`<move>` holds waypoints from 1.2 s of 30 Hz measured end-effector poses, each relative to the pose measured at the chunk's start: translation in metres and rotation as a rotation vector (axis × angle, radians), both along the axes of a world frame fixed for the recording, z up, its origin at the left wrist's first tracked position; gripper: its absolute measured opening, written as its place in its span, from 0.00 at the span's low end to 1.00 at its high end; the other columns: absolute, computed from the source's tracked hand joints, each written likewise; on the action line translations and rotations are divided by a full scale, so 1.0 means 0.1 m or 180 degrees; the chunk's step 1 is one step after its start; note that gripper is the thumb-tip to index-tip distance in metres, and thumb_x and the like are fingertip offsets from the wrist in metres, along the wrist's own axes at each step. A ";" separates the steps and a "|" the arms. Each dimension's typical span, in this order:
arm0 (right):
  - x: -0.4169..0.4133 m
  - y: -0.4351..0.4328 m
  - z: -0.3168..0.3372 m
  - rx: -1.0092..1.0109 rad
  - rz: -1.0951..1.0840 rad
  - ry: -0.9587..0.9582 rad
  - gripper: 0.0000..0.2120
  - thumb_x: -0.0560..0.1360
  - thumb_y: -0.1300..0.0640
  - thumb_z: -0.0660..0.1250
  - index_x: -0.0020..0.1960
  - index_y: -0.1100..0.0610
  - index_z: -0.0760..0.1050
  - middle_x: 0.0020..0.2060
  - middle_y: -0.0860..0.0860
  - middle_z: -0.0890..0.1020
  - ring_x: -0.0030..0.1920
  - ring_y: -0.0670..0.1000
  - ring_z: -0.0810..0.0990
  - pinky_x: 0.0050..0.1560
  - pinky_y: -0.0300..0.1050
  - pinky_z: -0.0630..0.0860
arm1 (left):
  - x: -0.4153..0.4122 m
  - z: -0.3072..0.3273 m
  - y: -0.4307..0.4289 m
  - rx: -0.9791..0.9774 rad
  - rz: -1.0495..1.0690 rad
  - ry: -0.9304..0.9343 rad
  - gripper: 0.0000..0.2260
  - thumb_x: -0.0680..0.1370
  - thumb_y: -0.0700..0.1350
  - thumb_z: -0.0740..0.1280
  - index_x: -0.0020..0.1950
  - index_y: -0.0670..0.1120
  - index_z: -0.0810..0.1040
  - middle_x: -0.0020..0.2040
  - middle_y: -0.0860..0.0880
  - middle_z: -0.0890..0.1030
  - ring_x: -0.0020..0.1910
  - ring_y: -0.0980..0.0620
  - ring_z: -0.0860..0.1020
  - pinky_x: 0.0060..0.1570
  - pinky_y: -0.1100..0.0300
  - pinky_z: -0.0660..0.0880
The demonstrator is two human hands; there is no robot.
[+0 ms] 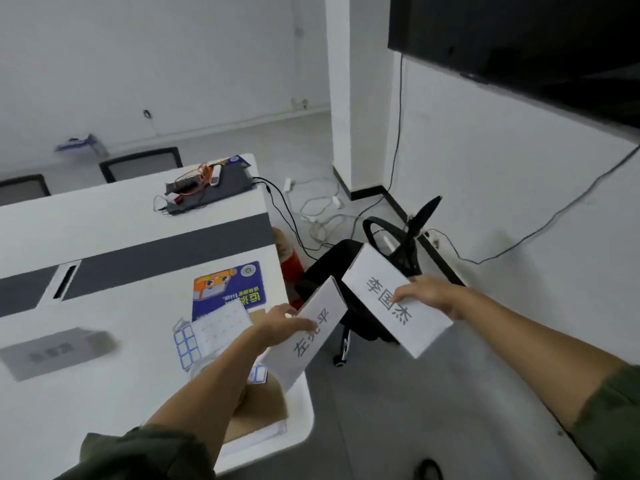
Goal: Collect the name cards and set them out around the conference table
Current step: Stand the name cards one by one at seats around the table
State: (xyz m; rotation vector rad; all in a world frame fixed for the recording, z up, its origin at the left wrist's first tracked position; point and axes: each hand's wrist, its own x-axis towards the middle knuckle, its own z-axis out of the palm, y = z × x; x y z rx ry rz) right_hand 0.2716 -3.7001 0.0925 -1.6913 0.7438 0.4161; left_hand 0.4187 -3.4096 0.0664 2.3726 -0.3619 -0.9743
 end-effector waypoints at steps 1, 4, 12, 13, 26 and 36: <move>0.19 -0.04 -0.03 0.0012 0.0117 0.0001 0.19 0.68 0.54 0.75 0.56 0.58 0.76 0.42 0.57 0.87 0.42 0.57 0.87 0.39 0.47 0.82 | 0.09 -0.03 -0.03 0.0017 0.0087 0.0014 0.24 0.68 0.58 0.75 0.59 0.51 0.73 0.53 0.45 0.82 0.46 0.49 0.82 0.41 0.58 0.78; 0.83 -0.21 -0.12 -0.0005 0.0542 0.0001 0.21 0.66 0.55 0.76 0.56 0.60 0.77 0.43 0.57 0.87 0.43 0.58 0.86 0.42 0.49 0.82 | 0.36 -0.08 -0.12 0.0073 0.0457 0.0016 0.23 0.69 0.57 0.74 0.59 0.49 0.73 0.52 0.45 0.83 0.46 0.49 0.83 0.49 0.52 0.80; 2.27 -0.47 -0.10 -0.0017 0.1356 -0.0100 0.17 0.68 0.58 0.75 0.54 0.63 0.79 0.44 0.59 0.86 0.44 0.60 0.86 0.45 0.51 0.82 | 0.68 -0.04 -0.21 -0.0056 0.1516 0.0019 0.15 0.72 0.56 0.72 0.53 0.51 0.73 0.48 0.47 0.83 0.42 0.50 0.83 0.42 0.55 0.78; 2.43 -0.43 -0.11 -0.0005 0.1452 -0.0081 0.16 0.68 0.58 0.74 0.54 0.63 0.79 0.45 0.60 0.86 0.45 0.61 0.85 0.48 0.53 0.82 | 0.69 -0.05 -0.17 -0.0073 0.1641 0.0042 0.16 0.73 0.56 0.72 0.53 0.50 0.73 0.47 0.47 0.83 0.42 0.50 0.83 0.41 0.56 0.78; 4.37 0.55 -0.38 -0.0023 0.2313 0.0055 0.15 0.69 0.57 0.74 0.53 0.62 0.79 0.39 0.56 0.87 0.39 0.55 0.87 0.36 0.44 0.81 | 1.71 -0.13 0.56 -0.0321 0.2275 0.0101 0.15 0.71 0.54 0.72 0.53 0.49 0.76 0.47 0.47 0.83 0.43 0.49 0.83 0.45 0.55 0.80; 5.78 0.98 -0.55 -0.0124 0.2260 0.0188 0.17 0.72 0.50 0.73 0.55 0.60 0.78 0.40 0.56 0.87 0.39 0.56 0.87 0.33 0.44 0.81 | 2.56 -0.35 0.88 -0.0115 0.2687 0.0308 0.18 0.71 0.54 0.73 0.56 0.50 0.71 0.51 0.46 0.80 0.45 0.49 0.82 0.46 0.56 0.79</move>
